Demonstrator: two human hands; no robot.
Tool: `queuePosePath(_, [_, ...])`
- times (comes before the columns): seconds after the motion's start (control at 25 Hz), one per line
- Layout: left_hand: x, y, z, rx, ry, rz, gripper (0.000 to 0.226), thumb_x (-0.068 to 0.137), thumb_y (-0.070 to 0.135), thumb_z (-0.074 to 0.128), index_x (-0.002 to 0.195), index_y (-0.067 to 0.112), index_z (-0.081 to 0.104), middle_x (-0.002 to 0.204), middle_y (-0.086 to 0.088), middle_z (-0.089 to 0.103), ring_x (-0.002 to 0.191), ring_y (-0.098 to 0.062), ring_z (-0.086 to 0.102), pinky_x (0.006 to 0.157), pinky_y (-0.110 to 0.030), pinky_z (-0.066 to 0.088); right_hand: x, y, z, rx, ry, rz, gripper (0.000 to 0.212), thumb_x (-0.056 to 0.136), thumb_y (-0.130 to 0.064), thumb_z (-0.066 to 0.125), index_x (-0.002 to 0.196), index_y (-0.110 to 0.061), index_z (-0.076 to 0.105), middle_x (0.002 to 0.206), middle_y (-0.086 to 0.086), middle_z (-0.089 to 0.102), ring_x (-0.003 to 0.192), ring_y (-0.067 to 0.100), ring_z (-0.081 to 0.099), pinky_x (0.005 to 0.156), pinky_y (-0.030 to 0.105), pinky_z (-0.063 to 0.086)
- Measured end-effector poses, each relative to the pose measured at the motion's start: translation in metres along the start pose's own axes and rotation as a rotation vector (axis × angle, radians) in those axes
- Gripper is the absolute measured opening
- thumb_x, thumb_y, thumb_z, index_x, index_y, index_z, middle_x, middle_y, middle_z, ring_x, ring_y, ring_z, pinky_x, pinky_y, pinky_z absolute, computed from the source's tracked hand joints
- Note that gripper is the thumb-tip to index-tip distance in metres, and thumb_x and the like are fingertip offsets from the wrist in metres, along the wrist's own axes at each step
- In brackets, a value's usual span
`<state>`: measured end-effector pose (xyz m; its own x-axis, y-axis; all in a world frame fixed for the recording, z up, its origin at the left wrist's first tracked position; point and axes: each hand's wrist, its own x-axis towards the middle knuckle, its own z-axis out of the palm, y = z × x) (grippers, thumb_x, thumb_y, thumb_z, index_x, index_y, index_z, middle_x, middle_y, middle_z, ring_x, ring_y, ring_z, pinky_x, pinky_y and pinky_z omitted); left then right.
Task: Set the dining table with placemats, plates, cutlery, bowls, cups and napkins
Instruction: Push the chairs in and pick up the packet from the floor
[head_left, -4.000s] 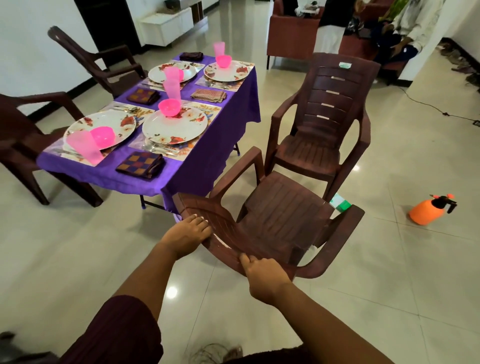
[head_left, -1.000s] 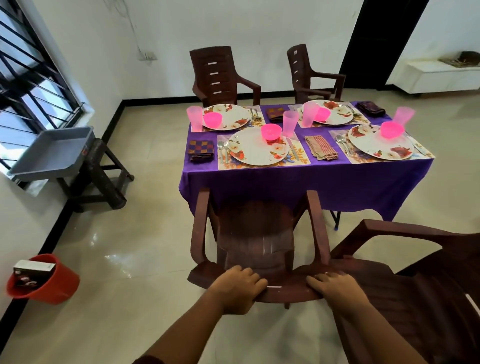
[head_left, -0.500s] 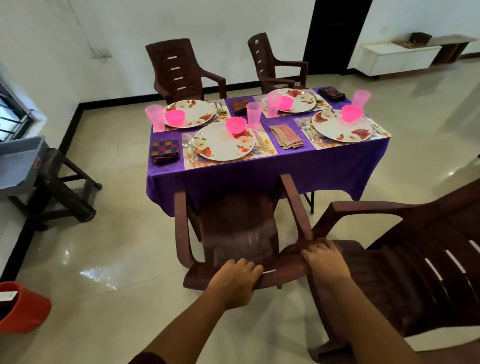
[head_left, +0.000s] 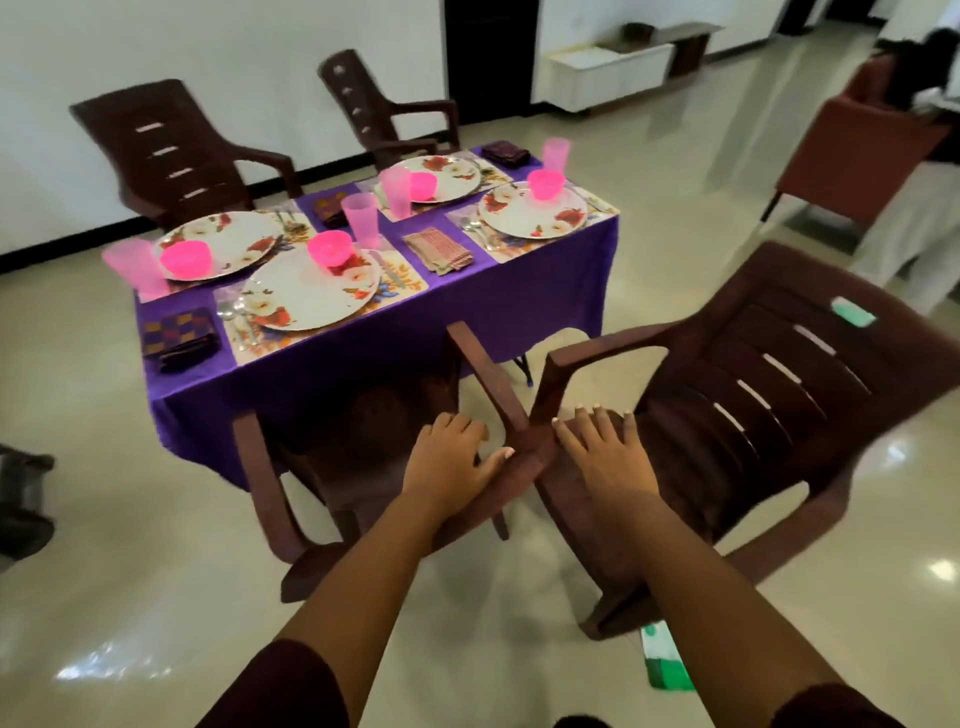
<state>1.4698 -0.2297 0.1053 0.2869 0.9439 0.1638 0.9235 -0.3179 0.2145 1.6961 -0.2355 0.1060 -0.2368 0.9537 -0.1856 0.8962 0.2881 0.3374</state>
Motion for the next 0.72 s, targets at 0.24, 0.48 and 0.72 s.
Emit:
queuePosePath(0.24, [0.027, 0.126, 0.069, -0.018, 0.144, 0.402, 0.024, 0.088, 0.027, 0.061, 0.109, 0.017, 0.065, 0.131, -0.009, 0.057, 0.134, -0.032, 0.042, 0.104, -0.046, 0.043, -0.066, 0.095, 0.049, 0.000, -0.135, 0.172, 0.068, 0.102, -0.022, 0.035, 0.154, -0.026, -0.008, 0.162, 0.013, -0.005, 0.148, 0.036, -0.008, 0.116, 0.062, -0.003])
queuePosePath(0.48, [0.085, 0.280, 0.128, -0.058, -0.012, 0.461, 0.037, 0.079, 0.029, 0.073, 0.114, 0.017, 0.065, 0.133, -0.012, 0.058, 0.133, -0.035, 0.045, 0.107, -0.048, 0.037, -0.114, 0.227, 0.088, -0.009, -0.129, 0.231, 0.066, 0.099, -0.022, 0.041, 0.155, -0.022, 0.006, 0.162, 0.014, 0.000, 0.149, 0.036, -0.005, 0.115, 0.062, -0.005])
queuePosePath(0.72, [0.158, 0.441, 0.177, -0.188, -0.113, 0.310, 0.056, 0.089, 0.038, 0.062, 0.136, 0.011, 0.049, 0.144, -0.015, 0.046, 0.143, -0.036, 0.029, 0.115, -0.050, 0.024, -0.140, 0.361, 0.119, -0.063, -0.063, 0.181, 0.064, 0.099, -0.018, 0.044, 0.154, -0.021, 0.011, 0.162, 0.015, 0.004, 0.149, 0.036, -0.003, 0.115, 0.060, -0.005])
